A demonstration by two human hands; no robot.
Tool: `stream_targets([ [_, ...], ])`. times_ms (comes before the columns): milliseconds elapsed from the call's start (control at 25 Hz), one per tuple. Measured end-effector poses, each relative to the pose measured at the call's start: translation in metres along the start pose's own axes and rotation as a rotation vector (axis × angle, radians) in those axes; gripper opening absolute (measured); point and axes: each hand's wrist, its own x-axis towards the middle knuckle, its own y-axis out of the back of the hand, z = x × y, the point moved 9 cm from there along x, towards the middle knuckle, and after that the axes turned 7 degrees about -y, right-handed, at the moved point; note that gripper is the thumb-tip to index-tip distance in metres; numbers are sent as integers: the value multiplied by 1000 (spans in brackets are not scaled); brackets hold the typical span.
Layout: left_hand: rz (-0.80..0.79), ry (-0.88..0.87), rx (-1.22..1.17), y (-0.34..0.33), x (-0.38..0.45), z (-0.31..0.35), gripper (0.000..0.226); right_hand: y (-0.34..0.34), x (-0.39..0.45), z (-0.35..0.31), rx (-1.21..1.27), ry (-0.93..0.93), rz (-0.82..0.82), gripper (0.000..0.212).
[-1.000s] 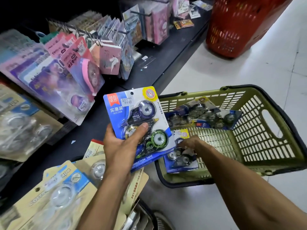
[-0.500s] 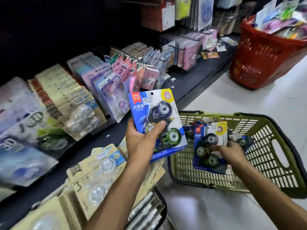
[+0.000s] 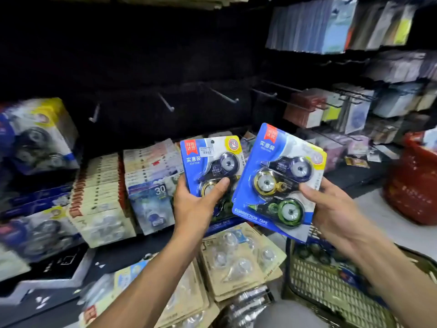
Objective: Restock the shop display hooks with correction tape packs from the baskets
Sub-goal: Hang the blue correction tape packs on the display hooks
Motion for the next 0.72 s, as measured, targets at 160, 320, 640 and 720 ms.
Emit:
stream_targets([
  [160, 67, -1, -54, 106, 7, 68, 47, -150, 6, 10, -42, -29, -277, 42],
  [320, 243, 7, -93, 215, 2, 104, 47, -265, 3, 35, -122, 2, -344, 32],
  [640, 319, 154, -397, 317, -6, 93, 60, -403, -20, 76, -233, 40, -372, 33],
  [720, 300, 181, -421, 335, -4, 94, 70, -422, -16, 79, -264, -17, -399, 27],
])
